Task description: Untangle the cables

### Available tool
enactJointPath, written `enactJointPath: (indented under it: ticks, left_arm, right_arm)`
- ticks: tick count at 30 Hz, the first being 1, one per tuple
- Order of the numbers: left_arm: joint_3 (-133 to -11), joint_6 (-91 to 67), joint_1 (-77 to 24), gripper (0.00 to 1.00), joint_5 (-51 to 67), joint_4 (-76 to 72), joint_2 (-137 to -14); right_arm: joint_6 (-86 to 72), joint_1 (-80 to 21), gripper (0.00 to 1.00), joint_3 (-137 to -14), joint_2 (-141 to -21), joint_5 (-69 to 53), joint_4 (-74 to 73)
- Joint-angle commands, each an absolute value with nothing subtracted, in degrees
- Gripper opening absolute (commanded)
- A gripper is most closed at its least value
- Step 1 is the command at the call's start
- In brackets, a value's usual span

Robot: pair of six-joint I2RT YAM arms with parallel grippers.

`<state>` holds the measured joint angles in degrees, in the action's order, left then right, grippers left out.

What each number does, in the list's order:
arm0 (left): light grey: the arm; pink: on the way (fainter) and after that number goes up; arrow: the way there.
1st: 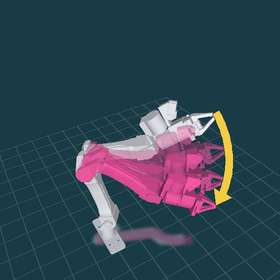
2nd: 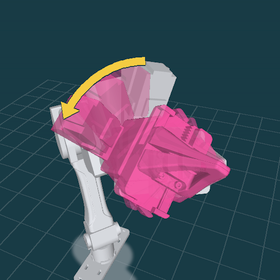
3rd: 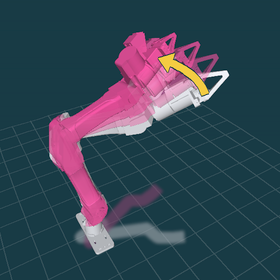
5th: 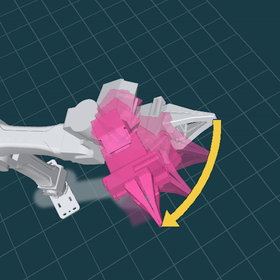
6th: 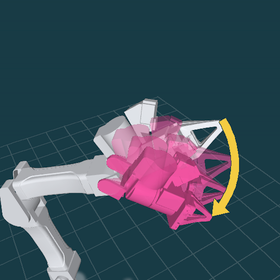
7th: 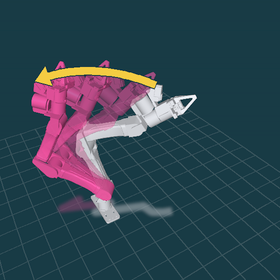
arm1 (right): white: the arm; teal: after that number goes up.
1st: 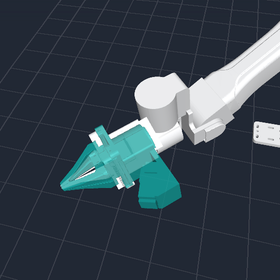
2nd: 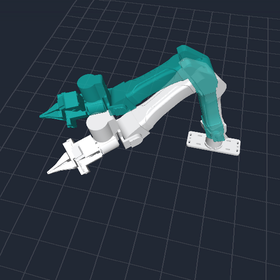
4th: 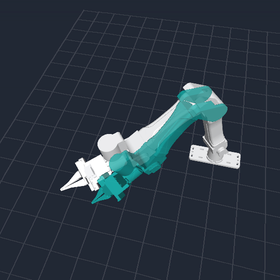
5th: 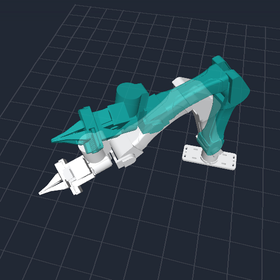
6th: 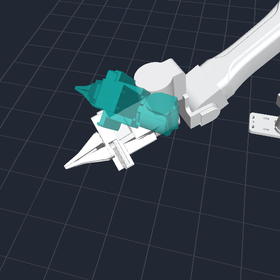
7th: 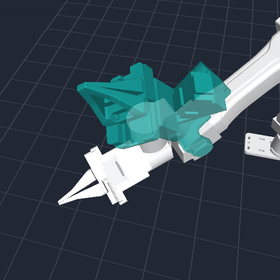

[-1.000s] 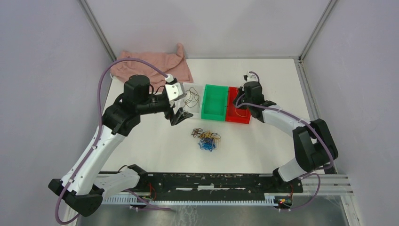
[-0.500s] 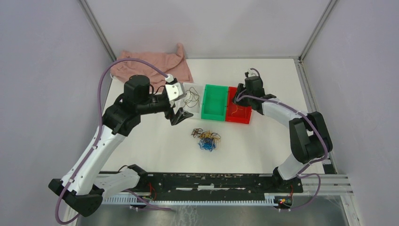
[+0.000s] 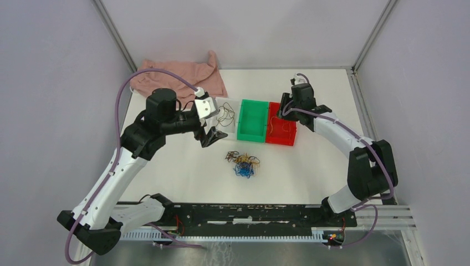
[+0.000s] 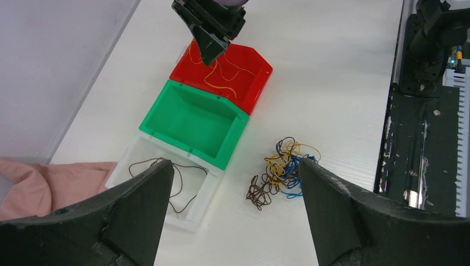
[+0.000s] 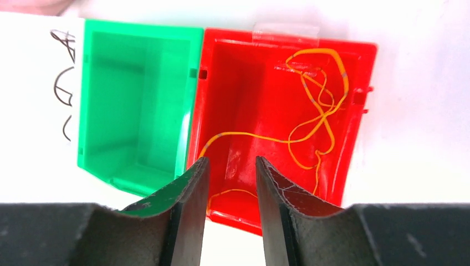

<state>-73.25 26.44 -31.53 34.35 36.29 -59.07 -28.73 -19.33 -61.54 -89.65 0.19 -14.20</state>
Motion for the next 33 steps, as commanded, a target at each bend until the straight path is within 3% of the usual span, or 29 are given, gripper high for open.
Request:
enactJointPath:
  ticks: [1,12,21,33]
  left_arm:
    - [-73.38,26.46,-31.55,0.90,34.17,34.20,-58.22]
    - [-73.34,26.87,-31.55,0.90,34.01,34.25,-57.85]
    - [-73.26,27.77,-31.57,0.90,33.50,34.47,-57.66]
    - [-73.90,28.24,-31.55,0.90,32.89,34.71,-58.04]
  right_arm:
    - [-26.74,-19.08,0.42,-66.99,-87.13,4.43,-16.11]
    - [-22.30,-19.21,0.43,-76.27,-95.94,13.92,-20.64]
    - [-21.65,-19.78,0.25,-78.93,-103.82,20.95,-22.37]
    - [-21.68,-23.88,0.21,-80.69,-112.97,22.20,-22.33]
